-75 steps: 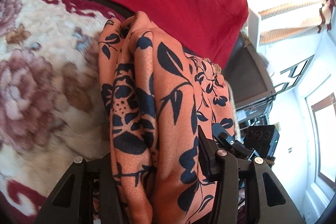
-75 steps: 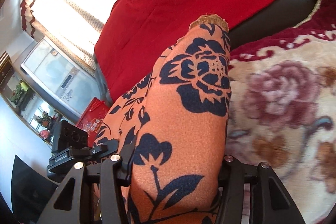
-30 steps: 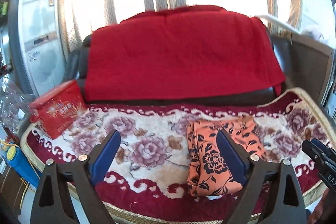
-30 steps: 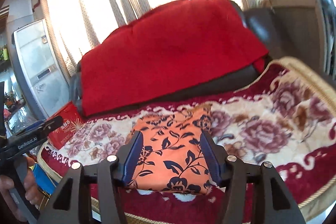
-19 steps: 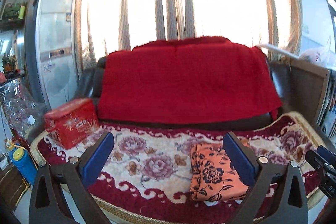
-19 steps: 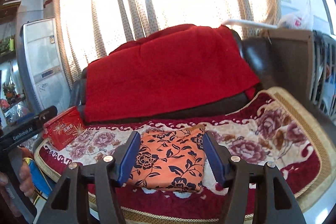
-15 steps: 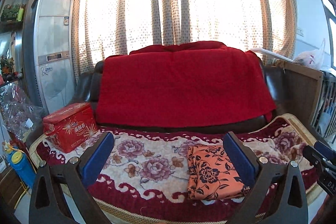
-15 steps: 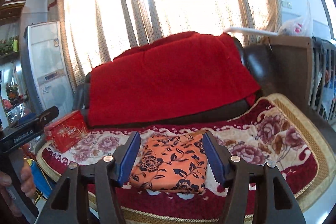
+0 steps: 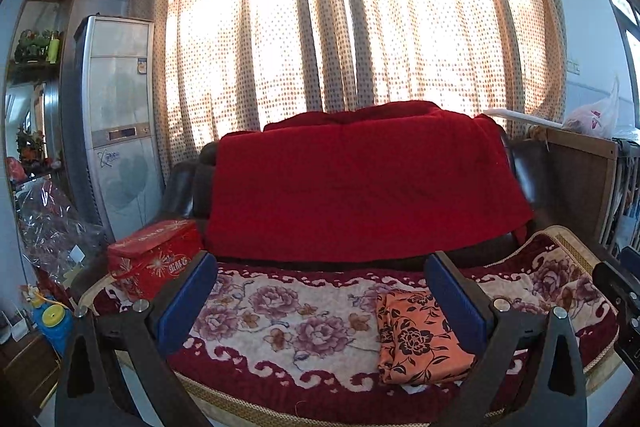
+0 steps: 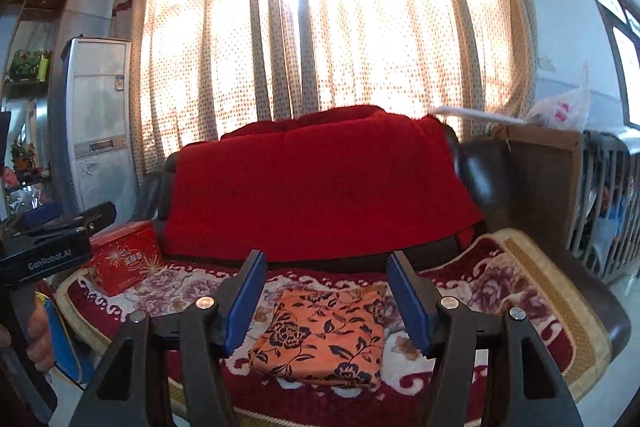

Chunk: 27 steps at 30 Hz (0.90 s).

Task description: Fold small clothes

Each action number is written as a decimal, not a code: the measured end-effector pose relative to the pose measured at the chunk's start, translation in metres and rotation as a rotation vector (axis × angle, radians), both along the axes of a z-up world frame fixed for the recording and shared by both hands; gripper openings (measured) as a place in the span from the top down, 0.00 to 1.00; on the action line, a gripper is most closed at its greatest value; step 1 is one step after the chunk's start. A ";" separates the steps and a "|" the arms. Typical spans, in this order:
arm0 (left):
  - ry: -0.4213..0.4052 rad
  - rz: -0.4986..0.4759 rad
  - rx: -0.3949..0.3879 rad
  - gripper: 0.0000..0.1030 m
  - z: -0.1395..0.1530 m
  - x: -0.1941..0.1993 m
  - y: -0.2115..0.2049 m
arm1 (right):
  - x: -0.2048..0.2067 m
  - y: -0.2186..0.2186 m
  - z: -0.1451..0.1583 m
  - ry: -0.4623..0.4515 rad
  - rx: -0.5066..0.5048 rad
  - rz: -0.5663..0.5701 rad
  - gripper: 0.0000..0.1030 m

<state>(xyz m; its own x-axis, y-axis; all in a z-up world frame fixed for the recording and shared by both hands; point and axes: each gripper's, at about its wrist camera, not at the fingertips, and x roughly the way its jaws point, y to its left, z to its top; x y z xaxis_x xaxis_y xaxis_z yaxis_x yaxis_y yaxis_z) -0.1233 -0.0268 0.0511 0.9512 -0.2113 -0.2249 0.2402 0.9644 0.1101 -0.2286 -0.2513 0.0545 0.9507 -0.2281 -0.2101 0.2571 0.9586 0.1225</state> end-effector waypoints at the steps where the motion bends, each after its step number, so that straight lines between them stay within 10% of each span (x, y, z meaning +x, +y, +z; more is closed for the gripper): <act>1: -0.006 0.003 -0.003 0.00 0.002 -0.002 0.002 | -0.003 0.003 0.003 -0.009 -0.015 -0.004 0.33; 27: -0.040 -0.013 -0.031 0.00 0.019 -0.021 0.018 | -0.025 0.017 0.022 -0.060 -0.060 0.003 0.30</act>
